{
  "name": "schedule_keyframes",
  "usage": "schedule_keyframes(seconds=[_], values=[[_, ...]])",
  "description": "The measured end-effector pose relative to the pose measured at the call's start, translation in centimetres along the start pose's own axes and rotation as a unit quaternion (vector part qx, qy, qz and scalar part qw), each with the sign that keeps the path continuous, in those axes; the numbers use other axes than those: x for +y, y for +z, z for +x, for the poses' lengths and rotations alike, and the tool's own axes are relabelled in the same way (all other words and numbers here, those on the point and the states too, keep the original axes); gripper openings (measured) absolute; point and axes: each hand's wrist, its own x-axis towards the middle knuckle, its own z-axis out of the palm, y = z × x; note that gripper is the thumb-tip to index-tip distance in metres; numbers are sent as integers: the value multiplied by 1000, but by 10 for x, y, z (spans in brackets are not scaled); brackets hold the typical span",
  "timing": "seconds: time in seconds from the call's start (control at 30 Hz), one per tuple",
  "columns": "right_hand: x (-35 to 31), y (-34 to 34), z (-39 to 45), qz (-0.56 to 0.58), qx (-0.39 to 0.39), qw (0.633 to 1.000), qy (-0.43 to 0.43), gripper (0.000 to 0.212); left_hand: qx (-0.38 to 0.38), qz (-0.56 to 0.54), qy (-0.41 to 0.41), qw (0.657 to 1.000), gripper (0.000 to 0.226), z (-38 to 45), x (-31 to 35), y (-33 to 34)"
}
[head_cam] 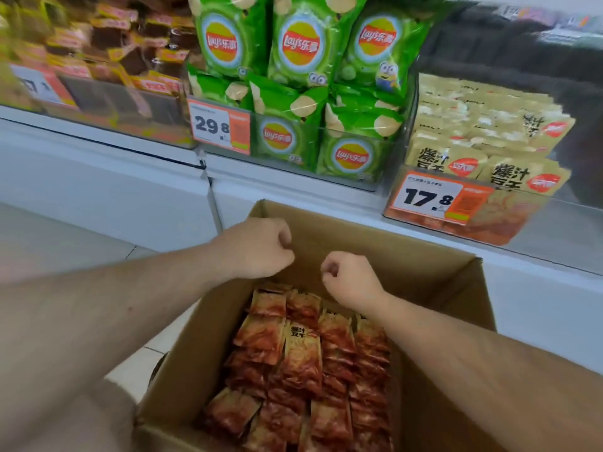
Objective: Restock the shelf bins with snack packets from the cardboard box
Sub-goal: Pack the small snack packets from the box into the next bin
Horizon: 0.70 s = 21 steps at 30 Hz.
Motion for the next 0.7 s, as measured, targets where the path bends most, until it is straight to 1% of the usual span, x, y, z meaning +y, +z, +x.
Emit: schedule_keyframes(seconds=[0.1,0.2,0.27,0.33,0.37,0.43,0.5,0.53,0.57,0.6,0.63,0.7], values=[[10,48,14,21,-39,998,47,15,-11,-17,-22,1000,29,17,-7,2],[14,93,32,26,-77,992,93,11,-9,-53,-50,997,7,30,-18,0],[17,122,45,8,-95,988,120,9,-4,-69,-68,995,7,35,-26,-1],[21,150,58,-15,-106,985,134,24,-1,-84,-101,991,7,38,-32,0],[23,162,65,-33,-112,983,138,31,-3,-87,-118,989,11,38,-35,2],[25,179,76,-65,-121,978,154,38,-6,-89,-136,987,18,39,-37,4],[27,187,83,-69,-108,978,168,36,-15,-96,-144,985,13,40,-38,6],[28,187,83,-54,-86,981,166,31,-23,-116,-151,981,8,40,-38,7],[28,184,82,-28,-55,986,156,23,-38,-164,-171,971,5,39,-38,7],[27,179,77,2,-17,990,142,14,-65,-233,-203,949,6,38,-38,7],[25,171,71,33,22,992,123,7,-101,-307,-241,915,15,36,-38,7],[18,148,52,109,88,986,93,6,-162,-436,-304,831,46,33,-39,10]])
